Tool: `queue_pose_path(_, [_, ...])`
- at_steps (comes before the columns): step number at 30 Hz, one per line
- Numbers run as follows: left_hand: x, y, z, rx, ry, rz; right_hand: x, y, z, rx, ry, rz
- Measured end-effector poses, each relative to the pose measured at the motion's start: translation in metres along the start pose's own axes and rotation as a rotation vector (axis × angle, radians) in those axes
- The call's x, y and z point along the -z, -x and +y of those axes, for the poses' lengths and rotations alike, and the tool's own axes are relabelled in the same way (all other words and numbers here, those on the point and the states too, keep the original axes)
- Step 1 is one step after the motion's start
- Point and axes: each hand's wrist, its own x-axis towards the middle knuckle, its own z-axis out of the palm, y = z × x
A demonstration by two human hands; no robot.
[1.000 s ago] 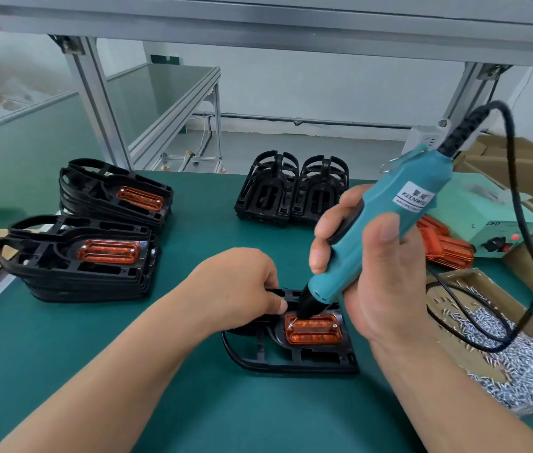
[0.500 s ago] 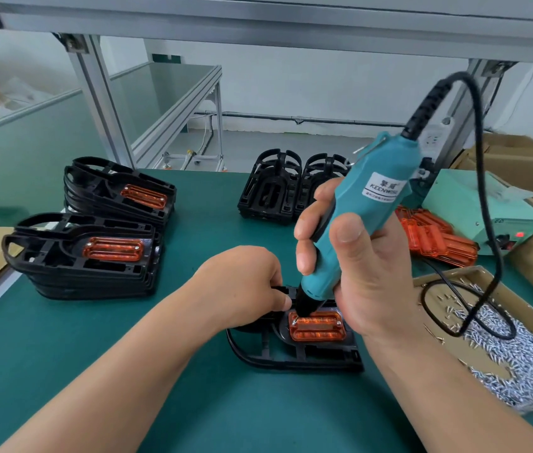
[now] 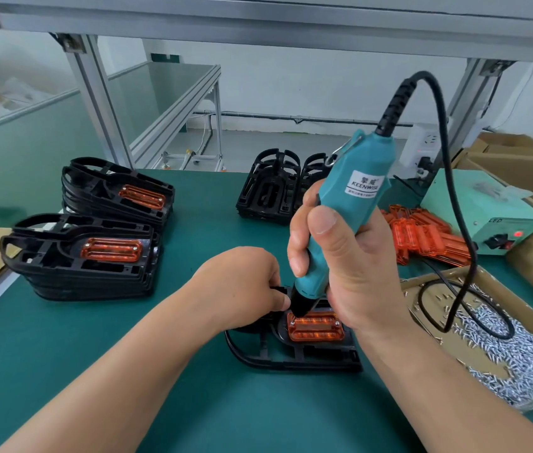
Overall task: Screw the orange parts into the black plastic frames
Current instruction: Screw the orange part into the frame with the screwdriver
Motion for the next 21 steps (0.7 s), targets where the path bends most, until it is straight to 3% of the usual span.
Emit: queue_pose_path(21, [-0.004,-0.001,0.005,-0.027,-0.1,0.027,0.002,0.011,-0.004,0.008,-0.091,-0.07])
